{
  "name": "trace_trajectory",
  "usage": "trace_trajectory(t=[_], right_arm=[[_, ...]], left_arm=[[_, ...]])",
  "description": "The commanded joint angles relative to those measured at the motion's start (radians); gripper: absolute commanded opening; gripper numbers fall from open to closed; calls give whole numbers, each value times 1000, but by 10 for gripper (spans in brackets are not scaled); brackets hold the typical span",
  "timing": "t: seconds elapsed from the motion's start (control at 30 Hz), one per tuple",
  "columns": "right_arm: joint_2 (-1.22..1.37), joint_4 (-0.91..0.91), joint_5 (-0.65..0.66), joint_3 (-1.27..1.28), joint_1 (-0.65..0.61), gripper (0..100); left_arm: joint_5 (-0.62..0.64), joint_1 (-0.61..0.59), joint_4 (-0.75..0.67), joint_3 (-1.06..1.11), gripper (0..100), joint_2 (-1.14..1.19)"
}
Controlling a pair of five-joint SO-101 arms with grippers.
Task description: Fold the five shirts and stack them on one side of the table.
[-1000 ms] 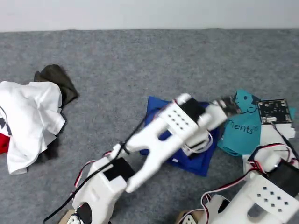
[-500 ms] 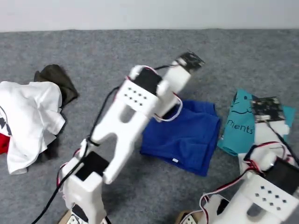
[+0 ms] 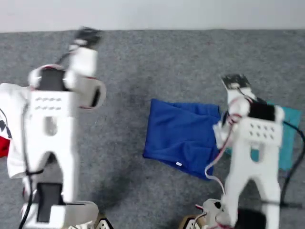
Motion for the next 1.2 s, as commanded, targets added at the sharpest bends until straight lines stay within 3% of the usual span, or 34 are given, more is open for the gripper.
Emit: trace_trajectory(t=[0.0,0.2,0.43,0.87,1.17], right_arm=[[139,-76,-81,-157,-59,95],[394,-145,-187,-328,-85,173],[601,-133,-212,-502,-81,177],[588,-44,-207,-559,-77,177],[639,-24,-206,-580,-2,180]], left_arm=[[-28,-133,21,21,4,-109],[-167,-265,21,31,4,-130],[-178,-293,20,31,4,-127],[-180,-288,-2,99,4,-127],[-180,-288,-2,119,4,-127]])
